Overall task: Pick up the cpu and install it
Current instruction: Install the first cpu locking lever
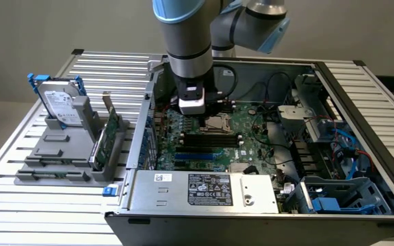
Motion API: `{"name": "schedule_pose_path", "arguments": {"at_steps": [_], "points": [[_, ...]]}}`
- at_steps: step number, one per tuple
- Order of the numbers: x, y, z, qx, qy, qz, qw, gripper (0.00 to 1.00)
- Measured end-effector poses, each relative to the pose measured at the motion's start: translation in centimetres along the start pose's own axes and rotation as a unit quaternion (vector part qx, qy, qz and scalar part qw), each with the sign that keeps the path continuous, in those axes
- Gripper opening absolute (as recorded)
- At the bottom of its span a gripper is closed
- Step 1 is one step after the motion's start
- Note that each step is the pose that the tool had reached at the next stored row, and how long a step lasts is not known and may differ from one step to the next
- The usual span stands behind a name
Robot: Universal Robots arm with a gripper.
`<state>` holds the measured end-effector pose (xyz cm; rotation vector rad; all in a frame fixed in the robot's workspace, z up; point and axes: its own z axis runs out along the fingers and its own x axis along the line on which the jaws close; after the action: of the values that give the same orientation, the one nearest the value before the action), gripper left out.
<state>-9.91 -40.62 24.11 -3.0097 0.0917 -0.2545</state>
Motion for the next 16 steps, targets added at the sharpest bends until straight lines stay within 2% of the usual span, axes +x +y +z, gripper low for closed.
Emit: {"name": "schedule_pose_path", "arguments": {"at_steps": [3,5,7,9,14,16], "points": [[-0.06,0.0,0.02,-0.0003,-0.0068,0.001,1.0,0.11],[-0.07,0.0,0.01,0.0001,-0.0086,0.001,1.0,0.11],[-0.07,-0.02,0.02,0.0018,-0.0095,0.002,1.0,0.11],[-0.07,-0.01,0.02,0.0043,-0.01,0.002,0.9999,0.11],[-0.09,0.0,0.14,0.0138,-0.0123,0.004,0.9998,0.11],[-0.11,0.01,0.25,0.0159,-0.0132,0.005,0.9998,0.11]]}}
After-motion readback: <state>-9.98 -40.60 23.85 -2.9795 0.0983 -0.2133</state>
